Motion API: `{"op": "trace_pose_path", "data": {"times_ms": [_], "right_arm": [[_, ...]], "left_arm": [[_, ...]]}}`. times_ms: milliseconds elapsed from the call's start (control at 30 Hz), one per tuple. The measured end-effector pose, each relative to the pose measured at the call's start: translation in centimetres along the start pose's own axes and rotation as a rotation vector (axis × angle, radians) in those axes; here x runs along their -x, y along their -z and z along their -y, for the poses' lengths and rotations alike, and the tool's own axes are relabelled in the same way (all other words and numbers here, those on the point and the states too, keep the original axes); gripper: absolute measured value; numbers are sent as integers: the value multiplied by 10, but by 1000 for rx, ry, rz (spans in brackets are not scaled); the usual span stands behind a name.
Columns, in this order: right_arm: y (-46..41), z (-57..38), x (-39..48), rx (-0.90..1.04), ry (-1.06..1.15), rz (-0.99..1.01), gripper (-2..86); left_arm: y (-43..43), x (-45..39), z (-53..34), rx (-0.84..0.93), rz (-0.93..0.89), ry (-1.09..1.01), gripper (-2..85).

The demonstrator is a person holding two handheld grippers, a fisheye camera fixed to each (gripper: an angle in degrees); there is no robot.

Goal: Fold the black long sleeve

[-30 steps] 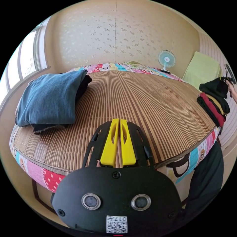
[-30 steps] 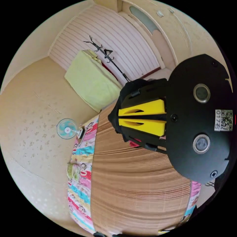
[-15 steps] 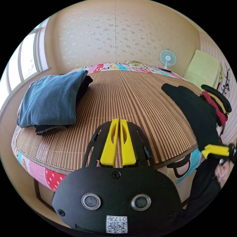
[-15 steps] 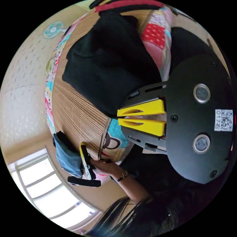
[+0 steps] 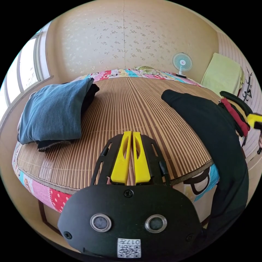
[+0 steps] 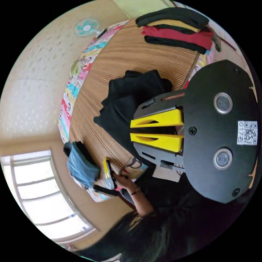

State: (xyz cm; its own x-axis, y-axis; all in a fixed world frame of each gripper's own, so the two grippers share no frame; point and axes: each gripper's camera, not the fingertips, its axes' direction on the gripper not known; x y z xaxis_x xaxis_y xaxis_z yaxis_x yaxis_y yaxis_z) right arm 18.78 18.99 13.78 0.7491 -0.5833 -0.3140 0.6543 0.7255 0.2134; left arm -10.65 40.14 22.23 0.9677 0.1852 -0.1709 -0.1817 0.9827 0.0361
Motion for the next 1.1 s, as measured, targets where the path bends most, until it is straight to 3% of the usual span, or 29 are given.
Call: {"op": "trace_pose_path", "data": {"times_ms": [100,167,300,400,467,567,633,800,967,1033,1100], "right_arm": [[-36,1,-40,-54,-231,12,129],[-87,7,-44,128,-357,196,114],[-65,13,40,-66,-91,179,65],[-55,8,98,-178,86,440,37],[-92,-3,127,-40,160,627,23],[-147,-15,133,239,55,737,22],[-134,-20,122,121,58,768,22],[-88,18,58,9,13,449,25],[-56,45,-20,-183,-168,136,99],[-79,46,-34,-132,-203,-46,122],[-136,46,-45,109,-218,-144,144]], "left_arm": [[0,-2,5,-3,4,-2,-5],[0,-1,9,-7,-6,-4,-5],[-2,3,16,-6,-27,11,-7],[-4,9,23,0,-50,43,-9],[-6,17,29,4,-87,76,-10],[-8,27,35,5,-143,110,-10],[-8,33,37,0,-178,131,-10],[-11,43,47,-4,-242,170,-10],[-10,37,59,-5,-236,161,-10],[-10,37,63,-5,-242,162,-10],[-10,36,67,-5,-242,162,-10]]}}
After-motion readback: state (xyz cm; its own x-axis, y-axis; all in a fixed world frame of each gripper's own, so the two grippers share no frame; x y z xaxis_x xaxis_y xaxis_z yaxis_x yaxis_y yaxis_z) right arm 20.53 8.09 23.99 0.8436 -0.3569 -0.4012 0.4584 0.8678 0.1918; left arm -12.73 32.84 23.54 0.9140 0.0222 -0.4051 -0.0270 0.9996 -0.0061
